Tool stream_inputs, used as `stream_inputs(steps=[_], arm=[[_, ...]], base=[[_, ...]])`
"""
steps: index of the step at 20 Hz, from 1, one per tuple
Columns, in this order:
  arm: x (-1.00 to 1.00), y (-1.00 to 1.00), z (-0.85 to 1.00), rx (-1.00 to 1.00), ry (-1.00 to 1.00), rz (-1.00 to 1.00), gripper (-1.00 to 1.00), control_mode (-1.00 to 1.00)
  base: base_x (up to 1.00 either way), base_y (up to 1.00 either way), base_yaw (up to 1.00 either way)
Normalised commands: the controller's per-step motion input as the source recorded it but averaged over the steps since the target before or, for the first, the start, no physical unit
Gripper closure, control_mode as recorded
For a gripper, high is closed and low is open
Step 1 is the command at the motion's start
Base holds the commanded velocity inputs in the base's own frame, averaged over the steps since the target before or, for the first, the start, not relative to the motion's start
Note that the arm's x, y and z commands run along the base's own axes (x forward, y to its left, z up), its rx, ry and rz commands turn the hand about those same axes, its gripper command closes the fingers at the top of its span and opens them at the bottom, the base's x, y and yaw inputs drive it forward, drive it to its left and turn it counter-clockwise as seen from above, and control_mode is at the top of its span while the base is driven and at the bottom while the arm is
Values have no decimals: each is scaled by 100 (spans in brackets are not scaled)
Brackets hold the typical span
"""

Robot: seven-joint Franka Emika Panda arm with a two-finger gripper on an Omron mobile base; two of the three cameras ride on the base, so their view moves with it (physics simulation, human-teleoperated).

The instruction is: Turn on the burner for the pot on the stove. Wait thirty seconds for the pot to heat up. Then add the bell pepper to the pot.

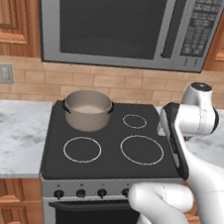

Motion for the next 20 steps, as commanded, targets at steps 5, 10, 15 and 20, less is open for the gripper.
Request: stream_inputs(steps=[5,10,15,20], arm=[[0,0,0,0,0,0,100,-100],[0,0,0,0,0,0,100,-100],[0,0,0,0,0,0,100,-100],[0,0,0,0,0,0,100,-100]], base=[[0,0,0],[0,0,0],[0,0,0],[0,0,0]])
